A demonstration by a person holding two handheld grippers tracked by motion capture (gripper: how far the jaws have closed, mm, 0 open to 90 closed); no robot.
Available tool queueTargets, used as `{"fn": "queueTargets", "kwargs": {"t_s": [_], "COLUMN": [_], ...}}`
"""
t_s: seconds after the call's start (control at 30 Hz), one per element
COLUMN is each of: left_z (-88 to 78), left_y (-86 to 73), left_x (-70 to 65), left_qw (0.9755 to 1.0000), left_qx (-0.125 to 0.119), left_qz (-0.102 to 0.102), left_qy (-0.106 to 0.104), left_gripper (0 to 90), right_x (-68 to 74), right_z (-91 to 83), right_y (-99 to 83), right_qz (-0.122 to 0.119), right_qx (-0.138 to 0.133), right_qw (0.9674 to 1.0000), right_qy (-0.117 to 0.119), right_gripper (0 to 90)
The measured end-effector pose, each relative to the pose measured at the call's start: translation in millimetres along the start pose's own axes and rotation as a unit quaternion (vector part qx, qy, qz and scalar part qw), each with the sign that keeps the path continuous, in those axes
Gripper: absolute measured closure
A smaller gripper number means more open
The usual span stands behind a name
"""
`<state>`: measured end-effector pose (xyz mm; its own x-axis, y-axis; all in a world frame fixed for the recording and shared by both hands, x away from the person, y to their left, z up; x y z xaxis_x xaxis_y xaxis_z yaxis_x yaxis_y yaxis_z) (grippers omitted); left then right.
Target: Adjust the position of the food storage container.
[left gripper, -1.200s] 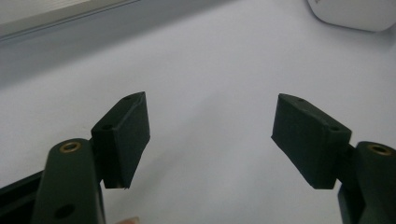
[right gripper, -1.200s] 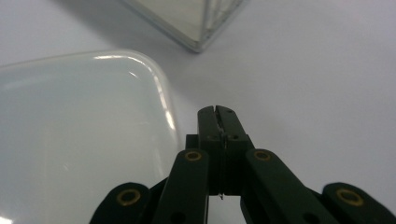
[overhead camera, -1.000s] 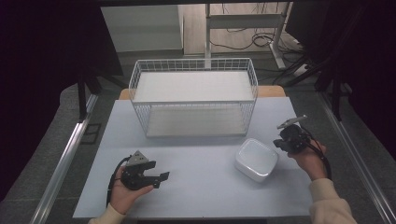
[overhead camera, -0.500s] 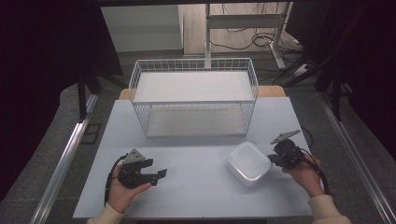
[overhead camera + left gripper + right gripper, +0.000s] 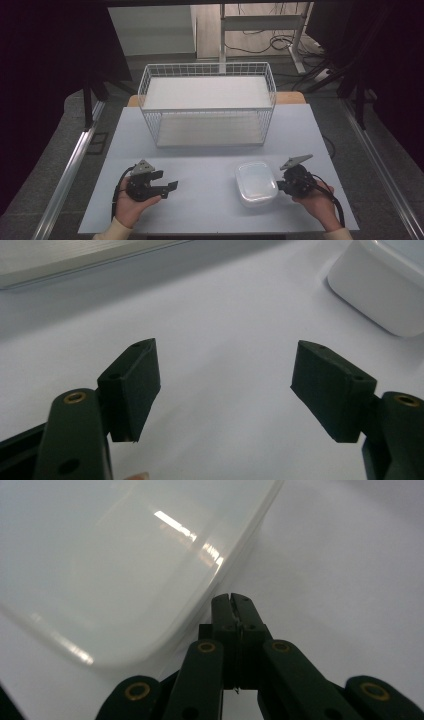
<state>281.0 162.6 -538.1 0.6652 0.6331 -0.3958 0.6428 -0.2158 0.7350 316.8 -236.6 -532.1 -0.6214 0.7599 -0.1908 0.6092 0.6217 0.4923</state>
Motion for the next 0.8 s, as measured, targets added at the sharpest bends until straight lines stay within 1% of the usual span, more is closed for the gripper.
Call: {"fn": "queueTargets", "kwargs": {"t_s": [0.1,0.2,0.33,0.53,0.6,0.7,0.8], "left_z": [1.1,1.9,1.8,0.3,-0.7,-1.8,-2.4], "left_y": [-0.1,-0.4,0.0,0.0,0.3,0.2,0.1], "left_x": [0.1,-1.3,-1.9,0.0,0.6,2.3,4.4], "left_qw": [1.0000,1.0000,1.0000,1.0000,1.0000,1.0000,1.0000], "left_qx": [0.001,0.003,0.002,0.001,0.000,-0.002,-0.004], "left_qz": [-0.001,-0.001,0.001,0.000,-0.001,-0.004,-0.006], "left_qy": [0.000,0.000,0.000,0.001,0.002,0.004,0.006], "left_gripper": [27.3,27.3,27.3,27.3,27.3,27.3,27.3], "right_x": [4.5,12.0,25.8,44.4,49.7,57.4,63.1], "right_z": [-3.7,-5.0,-4.5,-0.2,3.1,7.6,12.5], "right_y": [-7.3,-7.5,-2.5,9.9,15.6,25.9,36.6], "right_qz": [0.004,0.011,0.006,-0.004,-0.013,-0.016,-0.021], "right_qx": [-0.001,-0.002,-0.008,-0.016,-0.019,-0.028,-0.037], "right_qw": [1.0000,0.9996,0.9988,0.9976,0.9974,0.9972,0.9972], "right_qy": [0.004,0.025,0.048,0.067,0.068,0.068,0.062], "right_gripper": [89.9,89.9,89.9,89.9,89.9,89.9,89.9]}}
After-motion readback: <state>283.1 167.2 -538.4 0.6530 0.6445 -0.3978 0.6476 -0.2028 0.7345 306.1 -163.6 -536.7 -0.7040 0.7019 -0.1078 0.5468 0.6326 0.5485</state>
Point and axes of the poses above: each handheld gripper's, and its own axes: z roughly forward along the jaws, y roughly out of its top, x roughly to its left, the point moved 6 cm from there along z, roughly forward along the jaws, and after that the axes turned 15 degrees about -y, right-handed, at the moved point
